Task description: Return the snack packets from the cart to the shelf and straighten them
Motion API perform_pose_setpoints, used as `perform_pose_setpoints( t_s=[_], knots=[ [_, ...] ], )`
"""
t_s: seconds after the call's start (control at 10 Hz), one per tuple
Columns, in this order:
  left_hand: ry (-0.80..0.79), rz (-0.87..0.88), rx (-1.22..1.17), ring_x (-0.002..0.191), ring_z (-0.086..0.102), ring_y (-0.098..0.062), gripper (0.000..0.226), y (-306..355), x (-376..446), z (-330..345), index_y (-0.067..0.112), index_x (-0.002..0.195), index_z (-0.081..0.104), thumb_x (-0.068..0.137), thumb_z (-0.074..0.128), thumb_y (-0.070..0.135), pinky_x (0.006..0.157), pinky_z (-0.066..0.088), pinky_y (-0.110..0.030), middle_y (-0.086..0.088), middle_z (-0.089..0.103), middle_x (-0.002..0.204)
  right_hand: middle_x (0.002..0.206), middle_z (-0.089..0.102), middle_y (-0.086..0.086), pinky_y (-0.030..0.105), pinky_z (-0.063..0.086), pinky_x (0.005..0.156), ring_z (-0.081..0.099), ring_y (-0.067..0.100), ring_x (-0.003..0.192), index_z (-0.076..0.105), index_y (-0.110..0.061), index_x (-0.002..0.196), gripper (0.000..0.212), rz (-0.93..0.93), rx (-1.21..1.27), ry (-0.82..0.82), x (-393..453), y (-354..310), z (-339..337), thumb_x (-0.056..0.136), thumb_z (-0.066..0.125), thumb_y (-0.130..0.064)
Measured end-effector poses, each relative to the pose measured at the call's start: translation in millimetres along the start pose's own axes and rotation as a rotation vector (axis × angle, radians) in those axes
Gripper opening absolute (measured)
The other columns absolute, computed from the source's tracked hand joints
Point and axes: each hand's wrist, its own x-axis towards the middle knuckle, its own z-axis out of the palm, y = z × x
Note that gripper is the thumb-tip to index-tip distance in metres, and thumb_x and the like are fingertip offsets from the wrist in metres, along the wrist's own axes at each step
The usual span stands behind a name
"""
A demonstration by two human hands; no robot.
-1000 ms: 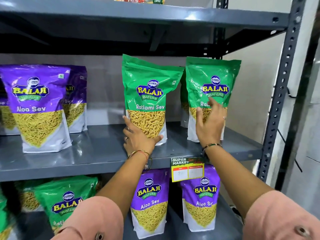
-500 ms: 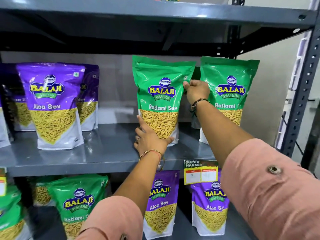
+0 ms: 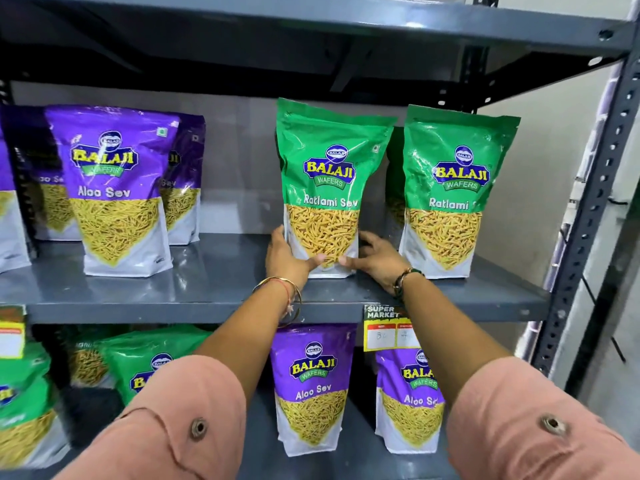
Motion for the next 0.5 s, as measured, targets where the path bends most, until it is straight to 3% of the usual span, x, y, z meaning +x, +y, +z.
perform_pose_setpoints(
  t_s=[0.1,0.2,0.3,0.4,0.5],
  knots=[
    [0.018,0.001,-0.019,0.115,0.055,-0.032,0.076,-4,1,4,0.009,0.126,0.041,0.063,0.084,0.014,0.1,0.045,-0.038,-0.017,0.058,0.127,0.119,0.061,0.009,0.005,0.052,0.069,0.058,0.017,0.103,0.044,-0.004,0.131,0.065,-0.015,-0.083,0.052,-2,0,2,0.074,0.074,-0.001],
    [0.024,0.006,-0.022,0.115,0.055,-0.032,0.075,-6,1,3,0.01,0.126,0.04,0.064,0.083,0.015,0.099,0.045,-0.037,-0.016,0.058,0.128,0.127,0.061,0.014,0.031,0.052,0.094,0.06,0.023,0.109,0.044,-0.007,0.131,0.067,-0.007,-0.112,0.065,-2,2,6,0.072,0.077,-0.007],
    [0.019,0.003,-0.017,0.118,0.053,-0.031,0.074,-6,0,1,0.009,0.129,0.038,0.068,0.08,0.014,0.098,0.042,-0.033,-0.016,0.056,0.131,0.128,0.061,0.015,0.046,0.046,0.105,0.06,0.027,0.114,0.045,-0.011,0.13,0.074,-0.01,-0.145,0.075,-2,3,9,0.067,0.081,-0.018],
    [-0.009,-0.02,0.015,0.122,0.05,-0.033,0.077,2,-6,-4,0.008,0.134,0.035,0.071,0.079,0.015,0.101,0.04,-0.036,-0.016,0.053,0.135,0.128,0.062,0.009,0.047,0.045,0.105,0.06,0.025,0.115,0.046,-0.018,0.129,0.094,-0.012,-0.202,0.086,1,6,11,0.047,0.08,-0.049],
    [0.039,0.005,0.05,0.138,0.034,-0.033,0.096,8,-7,-8,0.008,0.144,0.021,0.07,0.078,0.032,0.115,0.027,-0.049,-0.015,0.035,0.15,0.139,0.053,0.008,0.046,0.04,0.11,0.051,0.025,0.125,0.038,-0.018,0.135,0.097,-0.085,-0.237,0.196,-4,-2,19,0.053,0.08,-0.049]
  ],
)
